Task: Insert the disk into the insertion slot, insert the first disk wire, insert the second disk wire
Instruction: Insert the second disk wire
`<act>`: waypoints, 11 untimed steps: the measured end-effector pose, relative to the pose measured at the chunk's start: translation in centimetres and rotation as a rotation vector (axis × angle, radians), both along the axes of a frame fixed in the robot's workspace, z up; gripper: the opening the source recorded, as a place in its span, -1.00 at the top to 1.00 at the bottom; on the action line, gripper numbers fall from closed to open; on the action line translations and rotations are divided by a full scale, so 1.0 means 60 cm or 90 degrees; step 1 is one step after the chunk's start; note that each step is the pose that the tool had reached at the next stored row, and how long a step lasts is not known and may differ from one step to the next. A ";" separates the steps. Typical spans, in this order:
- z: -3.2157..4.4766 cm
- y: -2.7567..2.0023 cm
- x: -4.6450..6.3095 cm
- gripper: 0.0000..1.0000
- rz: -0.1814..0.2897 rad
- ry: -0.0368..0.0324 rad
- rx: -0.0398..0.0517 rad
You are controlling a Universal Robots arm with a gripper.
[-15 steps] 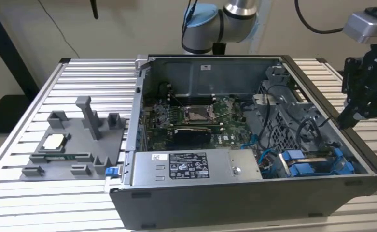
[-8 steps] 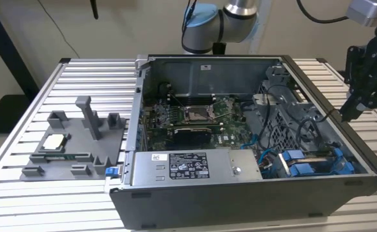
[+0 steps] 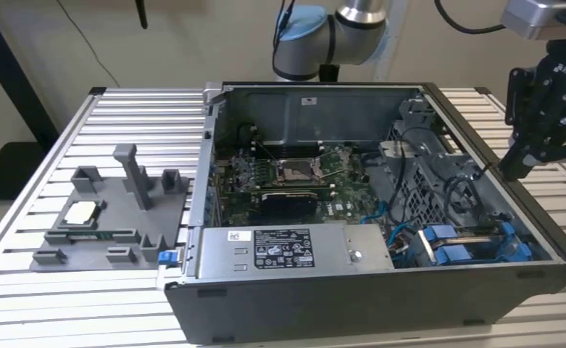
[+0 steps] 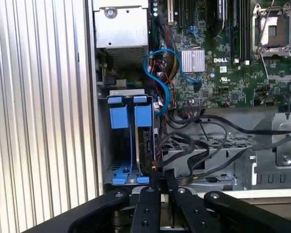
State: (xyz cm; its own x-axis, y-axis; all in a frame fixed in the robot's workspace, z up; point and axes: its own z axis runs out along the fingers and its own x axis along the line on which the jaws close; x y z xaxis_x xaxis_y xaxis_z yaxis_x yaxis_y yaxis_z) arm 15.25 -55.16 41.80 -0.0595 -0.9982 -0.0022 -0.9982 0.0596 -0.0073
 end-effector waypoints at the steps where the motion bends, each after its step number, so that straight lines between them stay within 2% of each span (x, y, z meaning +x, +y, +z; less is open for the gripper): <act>1: 0.000 0.0009 -0.005 0.68 0.000 -0.0008 0.0000; 7: -0.004 0.0068 -0.036 0.68 0.000 -0.0042 0.0001; 11: -0.004 0.0106 -0.051 0.68 -0.001 -0.0058 0.0007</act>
State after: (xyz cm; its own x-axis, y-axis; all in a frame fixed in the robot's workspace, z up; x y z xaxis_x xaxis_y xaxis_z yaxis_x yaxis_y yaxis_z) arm 12.21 -54.53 41.54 -0.0615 -0.9981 -0.0038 -0.9980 0.0616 -0.0163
